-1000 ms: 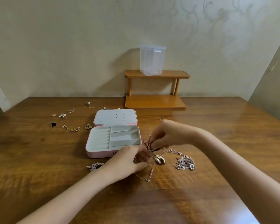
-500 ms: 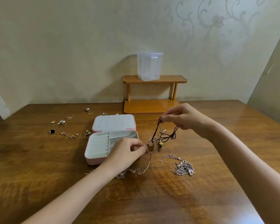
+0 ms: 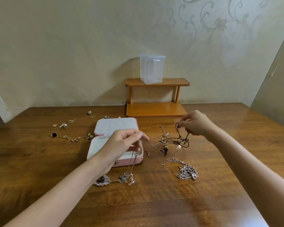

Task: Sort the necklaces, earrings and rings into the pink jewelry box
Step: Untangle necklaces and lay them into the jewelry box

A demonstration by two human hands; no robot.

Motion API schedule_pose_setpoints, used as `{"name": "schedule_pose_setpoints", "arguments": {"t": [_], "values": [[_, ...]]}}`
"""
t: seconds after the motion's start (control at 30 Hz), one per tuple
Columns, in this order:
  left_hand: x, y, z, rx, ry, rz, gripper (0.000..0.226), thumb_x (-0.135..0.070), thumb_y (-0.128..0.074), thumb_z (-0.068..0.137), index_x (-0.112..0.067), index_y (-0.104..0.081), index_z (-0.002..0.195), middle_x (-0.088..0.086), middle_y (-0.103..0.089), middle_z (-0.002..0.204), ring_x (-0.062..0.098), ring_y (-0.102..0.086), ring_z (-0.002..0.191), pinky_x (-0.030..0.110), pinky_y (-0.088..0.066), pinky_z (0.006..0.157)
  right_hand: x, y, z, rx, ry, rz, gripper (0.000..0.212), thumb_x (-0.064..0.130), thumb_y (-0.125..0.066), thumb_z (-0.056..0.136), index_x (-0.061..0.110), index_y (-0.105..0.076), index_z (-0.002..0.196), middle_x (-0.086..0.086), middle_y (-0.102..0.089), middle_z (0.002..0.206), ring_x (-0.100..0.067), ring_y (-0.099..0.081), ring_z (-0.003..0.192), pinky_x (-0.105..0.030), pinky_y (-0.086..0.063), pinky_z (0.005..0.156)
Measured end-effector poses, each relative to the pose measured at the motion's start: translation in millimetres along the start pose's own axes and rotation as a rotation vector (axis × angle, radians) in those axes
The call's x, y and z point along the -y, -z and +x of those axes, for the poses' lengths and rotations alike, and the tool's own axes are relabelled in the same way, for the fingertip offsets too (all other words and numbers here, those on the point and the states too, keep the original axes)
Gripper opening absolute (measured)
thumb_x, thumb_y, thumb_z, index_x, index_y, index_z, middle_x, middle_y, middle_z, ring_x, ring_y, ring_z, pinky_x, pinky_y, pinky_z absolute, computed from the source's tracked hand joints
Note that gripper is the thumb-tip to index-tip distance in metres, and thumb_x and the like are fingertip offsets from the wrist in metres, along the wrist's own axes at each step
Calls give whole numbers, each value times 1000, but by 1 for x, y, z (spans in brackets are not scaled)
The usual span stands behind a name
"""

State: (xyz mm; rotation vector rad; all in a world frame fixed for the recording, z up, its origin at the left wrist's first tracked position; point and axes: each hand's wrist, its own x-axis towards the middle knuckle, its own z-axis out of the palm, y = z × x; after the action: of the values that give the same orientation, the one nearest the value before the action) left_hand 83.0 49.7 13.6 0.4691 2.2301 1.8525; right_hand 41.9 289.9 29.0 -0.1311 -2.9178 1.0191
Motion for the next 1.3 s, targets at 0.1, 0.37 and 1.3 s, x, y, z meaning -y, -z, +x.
{"name": "schedule_pose_setpoints", "arguments": {"t": [0.1,0.37,1.3], "values": [[-16,4,2,34,-38,-11,27,-18,-46,95,-11,-71,86,-2,-57,64,10,-54,64,17,-49,65,-8,-6,2,91,-29,-222,17,17,-55,92,5,-66,95,-1,-59,64,-8,-50,48,-10,-36,35],[-30,-8,2,191,-127,66,27,-20,-47,95,-17,-72,84,-2,-59,71,11,-54,70,17,-49,65,34,-9,-21,139,321,-234,20,8,-51,92,16,-66,103,4,-65,91,-7,-57,66,-13,-48,60],[50,5,-19,97,-18,718,4,-23,-66,84,-25,-68,87,-13,-66,88,0,-60,79,10,-48,73,42,-85,-42,611,374,-65,9,11,-65,83,9,-72,88,0,-58,55,-6,-46,38,-14,-39,42]]}}
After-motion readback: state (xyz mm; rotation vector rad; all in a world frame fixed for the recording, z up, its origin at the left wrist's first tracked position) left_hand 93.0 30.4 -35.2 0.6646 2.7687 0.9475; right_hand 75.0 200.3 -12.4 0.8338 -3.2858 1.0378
